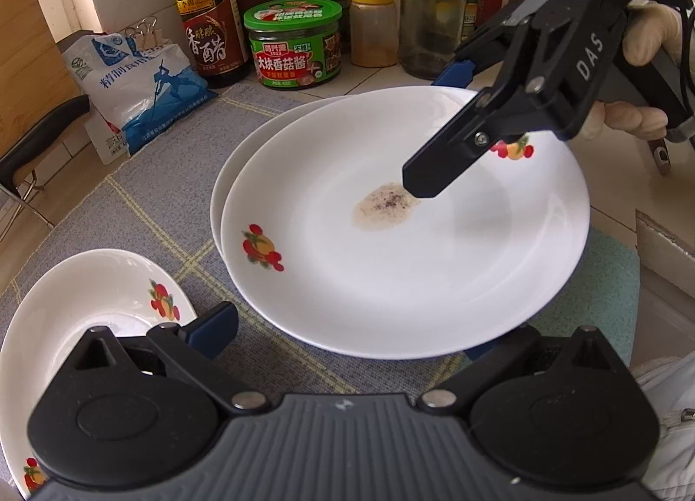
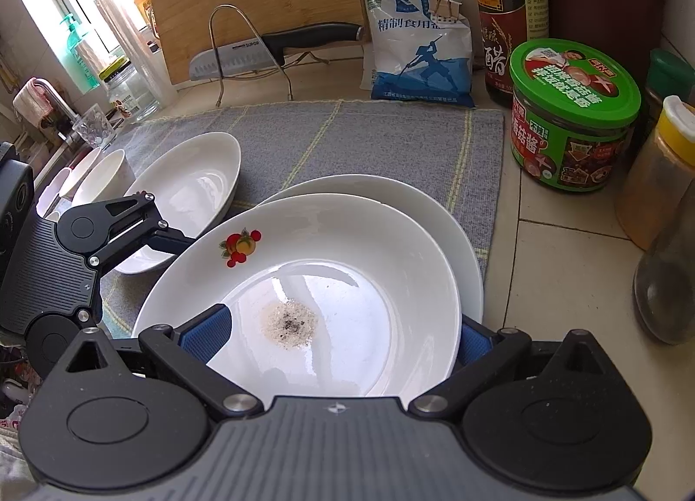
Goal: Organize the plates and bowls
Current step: 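Lower the stained plate onto the placed plate with the right gripper, then open the right gripper and withdraw from the stacked plates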
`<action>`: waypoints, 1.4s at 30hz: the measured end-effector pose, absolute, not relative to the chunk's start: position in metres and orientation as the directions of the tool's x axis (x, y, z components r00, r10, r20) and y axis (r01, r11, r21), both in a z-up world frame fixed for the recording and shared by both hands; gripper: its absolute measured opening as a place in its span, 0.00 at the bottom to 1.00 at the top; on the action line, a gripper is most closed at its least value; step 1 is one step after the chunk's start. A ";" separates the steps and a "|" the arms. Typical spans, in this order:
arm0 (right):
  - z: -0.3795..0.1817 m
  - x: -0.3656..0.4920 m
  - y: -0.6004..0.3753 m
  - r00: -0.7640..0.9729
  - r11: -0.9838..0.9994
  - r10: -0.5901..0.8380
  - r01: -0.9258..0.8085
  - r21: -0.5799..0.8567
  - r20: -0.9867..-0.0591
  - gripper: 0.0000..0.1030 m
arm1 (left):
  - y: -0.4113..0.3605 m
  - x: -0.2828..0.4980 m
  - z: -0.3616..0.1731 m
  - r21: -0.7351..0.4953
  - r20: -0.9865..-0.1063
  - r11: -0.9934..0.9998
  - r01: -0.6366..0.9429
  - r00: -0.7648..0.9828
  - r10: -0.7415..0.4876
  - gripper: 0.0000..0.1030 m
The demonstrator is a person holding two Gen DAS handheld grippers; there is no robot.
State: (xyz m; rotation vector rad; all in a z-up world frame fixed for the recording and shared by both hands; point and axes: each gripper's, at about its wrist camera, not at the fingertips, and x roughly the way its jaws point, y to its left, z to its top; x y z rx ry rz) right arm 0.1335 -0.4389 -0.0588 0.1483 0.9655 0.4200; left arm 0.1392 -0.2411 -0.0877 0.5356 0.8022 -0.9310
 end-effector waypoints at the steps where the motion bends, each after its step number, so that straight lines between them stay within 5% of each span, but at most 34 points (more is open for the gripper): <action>1: -0.058 0.133 -0.439 0.495 0.910 0.410 -0.278 0.307 -0.766 1.00 | -0.241 0.139 -0.087 0.069 -0.797 0.505 0.860 0.352 -0.491 0.99; 42: -0.052 0.108 -0.425 0.536 0.966 0.234 -0.225 0.130 -0.811 1.00 | -0.200 0.105 -0.058 0.118 -0.709 0.578 0.807 0.477 -0.520 0.99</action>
